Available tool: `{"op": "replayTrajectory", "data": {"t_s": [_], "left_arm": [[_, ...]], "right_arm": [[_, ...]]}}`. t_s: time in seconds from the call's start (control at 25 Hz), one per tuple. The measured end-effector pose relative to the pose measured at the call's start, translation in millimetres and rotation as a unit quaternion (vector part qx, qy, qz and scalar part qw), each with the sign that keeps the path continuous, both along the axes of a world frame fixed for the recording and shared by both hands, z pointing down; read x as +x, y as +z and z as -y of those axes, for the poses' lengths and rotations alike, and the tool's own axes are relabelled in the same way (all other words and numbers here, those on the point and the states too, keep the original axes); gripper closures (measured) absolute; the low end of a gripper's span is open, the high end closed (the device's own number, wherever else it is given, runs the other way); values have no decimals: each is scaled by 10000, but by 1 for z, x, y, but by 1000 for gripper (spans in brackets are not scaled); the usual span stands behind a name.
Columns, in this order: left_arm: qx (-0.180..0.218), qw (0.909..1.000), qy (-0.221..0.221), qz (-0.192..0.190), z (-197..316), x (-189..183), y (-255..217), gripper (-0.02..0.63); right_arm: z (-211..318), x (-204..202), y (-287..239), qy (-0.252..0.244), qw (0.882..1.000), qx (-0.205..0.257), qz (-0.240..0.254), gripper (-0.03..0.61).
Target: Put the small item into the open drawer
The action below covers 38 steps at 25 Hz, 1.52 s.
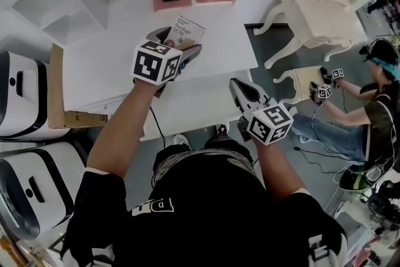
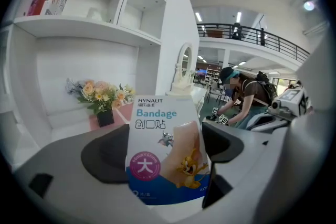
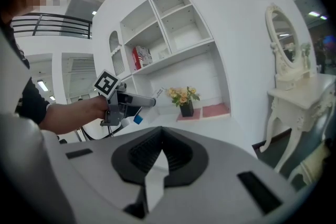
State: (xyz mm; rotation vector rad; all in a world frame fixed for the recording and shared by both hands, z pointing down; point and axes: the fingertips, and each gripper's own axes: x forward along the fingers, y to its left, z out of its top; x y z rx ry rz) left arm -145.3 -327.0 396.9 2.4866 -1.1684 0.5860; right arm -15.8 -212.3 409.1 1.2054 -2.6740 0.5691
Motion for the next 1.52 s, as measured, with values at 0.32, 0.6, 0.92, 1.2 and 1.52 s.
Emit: {"op": "replayTrajectory", "data": {"t_s": [0.32, 0.6, 0.92, 1.2, 1.52], "left_arm": [[107, 9997, 30, -195, -46, -2, -6, 189], [13, 9978, -562, -358, -73, -8, 2, 189], [-16, 9930, -1109, -415, -105, -3, 17, 189], [-159, 9888, -1413, -458, -133, -8, 32, 189], [-574, 9889, -1356, -182, -153, 6, 70, 189]], "right_arm": [[-1, -17, -11, -41, 9997, 126, 188, 569], [4, -21, -18, -670, 9966, -196, 445, 569], [8, -21, 14, -1076, 9924, -540, 234, 569], [5, -25, 25, -1410, 9878, -624, 196, 569], [8, -22, 37, -1529, 9857, -692, 181, 569]]}}
